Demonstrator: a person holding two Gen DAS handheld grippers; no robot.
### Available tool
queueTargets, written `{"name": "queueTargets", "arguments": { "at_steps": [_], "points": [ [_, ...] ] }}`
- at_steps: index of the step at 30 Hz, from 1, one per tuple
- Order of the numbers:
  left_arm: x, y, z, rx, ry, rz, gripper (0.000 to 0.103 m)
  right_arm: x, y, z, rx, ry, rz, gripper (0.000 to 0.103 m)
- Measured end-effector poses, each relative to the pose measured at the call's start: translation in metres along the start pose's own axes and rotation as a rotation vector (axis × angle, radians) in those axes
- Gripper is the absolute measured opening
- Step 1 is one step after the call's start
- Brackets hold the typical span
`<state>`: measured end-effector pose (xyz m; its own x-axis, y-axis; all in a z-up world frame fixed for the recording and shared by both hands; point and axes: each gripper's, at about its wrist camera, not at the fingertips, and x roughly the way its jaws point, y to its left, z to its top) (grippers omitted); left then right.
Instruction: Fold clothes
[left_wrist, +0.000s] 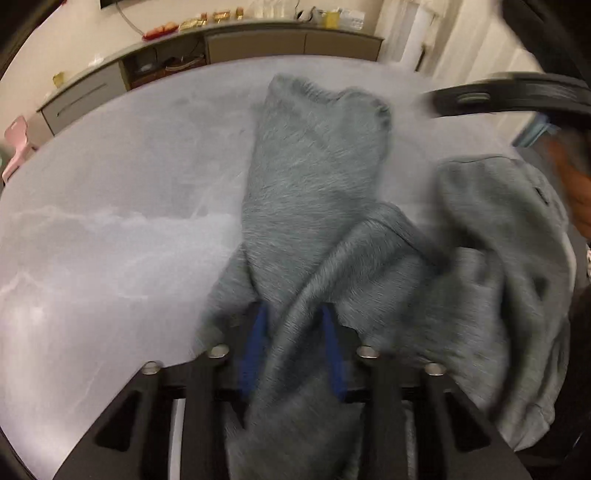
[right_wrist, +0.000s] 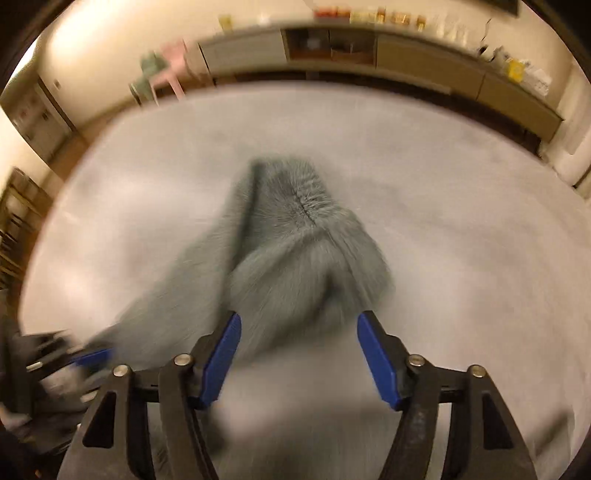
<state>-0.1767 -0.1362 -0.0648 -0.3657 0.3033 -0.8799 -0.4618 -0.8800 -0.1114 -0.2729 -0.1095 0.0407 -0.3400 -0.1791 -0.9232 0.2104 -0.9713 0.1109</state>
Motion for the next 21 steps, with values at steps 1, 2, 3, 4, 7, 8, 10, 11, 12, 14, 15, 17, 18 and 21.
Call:
{"name": "queueTargets", "arguments": {
  "at_steps": [1,2,3,4,7,8,10,11,12,14,15,17,18,21],
  "points": [
    [0.0,0.01,0.007,-0.031,0.003,-0.017,0.022,0.012,0.001,0.014,-0.041,-0.004,0.006,0.018],
    [-0.004,0.021,0.015,-0.061,-0.008,-0.034,0.021,0.024,0.003,0.028,-0.083,-0.01,0.013,0.005],
    [-0.011,0.031,0.021,-0.084,-0.025,-0.044,0.017,0.025,0.003,0.038,-0.083,-0.007,0.038,0.005],
    [-0.025,0.043,0.029,-0.107,-0.07,-0.048,0.016,0.013,0.001,0.052,-0.081,-0.063,0.049,0.005],
    [-0.08,0.086,0.045,-0.216,-0.279,-0.047,0.016,-0.074,-0.012,0.07,-0.038,-0.327,0.116,0.005],
    [-0.096,0.099,0.043,-0.256,-0.334,-0.055,0.016,-0.105,-0.019,0.062,-0.012,-0.403,0.155,0.005],
    [-0.114,0.117,0.03,-0.343,-0.376,-0.143,0.017,-0.143,-0.036,0.029,0.038,-0.517,0.096,0.006],
    [-0.115,0.116,0.026,-0.365,-0.368,-0.187,0.021,-0.155,-0.046,0.009,0.066,-0.562,0.035,0.006],
    [-0.113,0.111,0.023,-0.369,-0.347,-0.216,0.026,-0.15,-0.057,-0.01,0.089,-0.568,-0.053,0.01],
    [-0.102,0.088,0.018,-0.34,-0.263,-0.236,0.028,-0.112,-0.087,-0.044,0.133,-0.462,-0.199,0.044],
    [-0.097,0.075,0.014,-0.325,-0.231,-0.249,0.03,-0.088,-0.102,-0.061,0.161,-0.36,-0.237,0.052],
    [-0.092,0.046,0.002,-0.26,-0.196,-0.287,0.042,-0.062,-0.121,-0.123,0.309,-0.294,-0.235,0.052],
    [-0.089,0.034,-0.004,-0.227,-0.195,-0.274,0.049,-0.053,-0.126,-0.156,0.384,-0.282,-0.183,0.056],
    [-0.071,0.01,-0.014,-0.198,-0.148,-0.223,0.051,-0.001,-0.113,-0.222,0.41,-0.111,0.081,0.059]
  ]
}}
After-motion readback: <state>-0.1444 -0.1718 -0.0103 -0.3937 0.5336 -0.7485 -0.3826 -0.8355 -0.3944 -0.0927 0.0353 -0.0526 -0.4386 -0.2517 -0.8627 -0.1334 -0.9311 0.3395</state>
